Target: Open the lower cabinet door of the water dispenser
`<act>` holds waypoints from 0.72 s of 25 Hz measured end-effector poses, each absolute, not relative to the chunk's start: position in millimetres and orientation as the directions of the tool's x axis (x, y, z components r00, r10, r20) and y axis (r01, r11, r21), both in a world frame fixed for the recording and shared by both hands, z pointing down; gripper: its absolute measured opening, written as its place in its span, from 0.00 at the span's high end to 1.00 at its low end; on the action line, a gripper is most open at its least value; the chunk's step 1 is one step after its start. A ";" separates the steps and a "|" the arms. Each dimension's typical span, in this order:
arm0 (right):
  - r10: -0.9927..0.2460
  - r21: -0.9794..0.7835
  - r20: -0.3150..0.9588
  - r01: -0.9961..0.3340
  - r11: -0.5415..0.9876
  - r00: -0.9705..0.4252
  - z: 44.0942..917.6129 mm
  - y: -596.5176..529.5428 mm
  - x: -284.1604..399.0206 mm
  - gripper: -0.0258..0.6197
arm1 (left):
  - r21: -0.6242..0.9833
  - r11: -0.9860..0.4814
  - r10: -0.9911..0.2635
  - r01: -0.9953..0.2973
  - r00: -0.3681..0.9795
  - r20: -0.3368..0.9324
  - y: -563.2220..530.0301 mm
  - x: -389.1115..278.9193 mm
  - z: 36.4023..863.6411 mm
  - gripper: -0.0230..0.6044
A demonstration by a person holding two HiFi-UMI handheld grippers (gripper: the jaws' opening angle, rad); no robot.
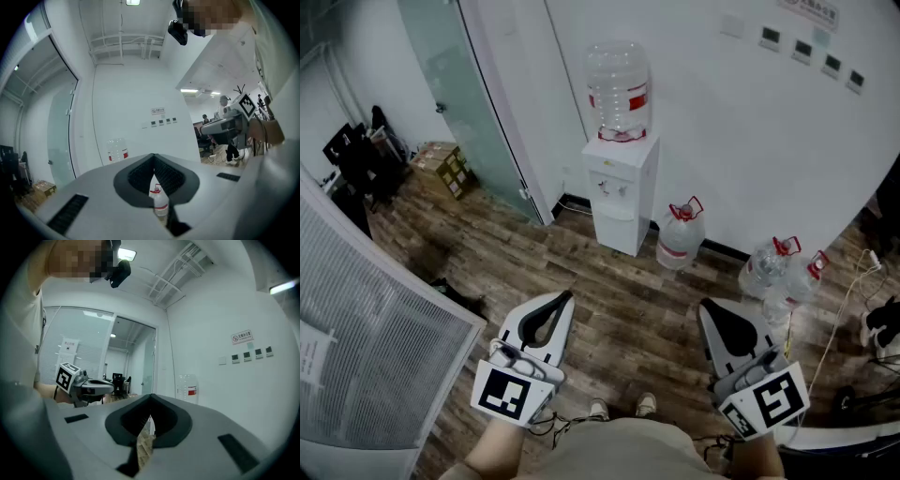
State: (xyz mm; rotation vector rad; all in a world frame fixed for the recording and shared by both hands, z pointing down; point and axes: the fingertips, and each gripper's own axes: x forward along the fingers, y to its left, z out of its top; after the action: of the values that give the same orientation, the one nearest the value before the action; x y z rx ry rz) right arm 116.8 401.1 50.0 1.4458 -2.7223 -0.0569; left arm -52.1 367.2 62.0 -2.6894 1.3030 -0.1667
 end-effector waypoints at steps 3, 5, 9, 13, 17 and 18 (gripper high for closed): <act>-0.829 0.047 0.026 -0.828 0.559 -0.558 51.3 400.5 117.7 0.95 | -0.182 -0.614 -0.785 -0.768 0.619 0.036 366.5 -52.8 63.9 0.96; -0.828 0.056 0.042 -0.826 0.560 -0.559 54.4 399.1 118.2 0.95 | -0.182 -0.614 -0.785 -0.768 0.619 0.036 366.2 -52.6 64.4 0.95; -0.823 0.043 0.067 -0.823 0.567 -0.564 60.1 396.2 123.8 0.95 | -0.181 -0.615 -0.785 -0.768 0.618 0.046 364.9 -47.2 64.5 0.95; -0.823 0.026 0.063 -0.823 0.567 -0.565 63.5 395.3 129.6 0.95 | -0.184 -0.618 -0.782 -0.764 0.621 0.049 364.5 -40.4 66.0 0.96; -0.824 0.034 0.067 -0.824 0.566 -0.563 66.5 392.5 139.9 0.95 | -0.189 -0.615 -0.785 -0.766 0.617 0.053 361.7 -30.3 69.2 0.96; -0.824 0.037 0.069 -0.824 0.565 -0.562 67.3 391.8 143.7 0.95 | -0.199 -0.611 -0.787 -0.766 0.614 0.056 360.7 -27.8 70.2 0.95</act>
State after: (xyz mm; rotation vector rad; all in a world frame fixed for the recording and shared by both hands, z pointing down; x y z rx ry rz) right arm 143.7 391.8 67.3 1.4289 -2.7095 -0.0005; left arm -27.8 360.7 70.2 -2.6804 1.2999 -0.2069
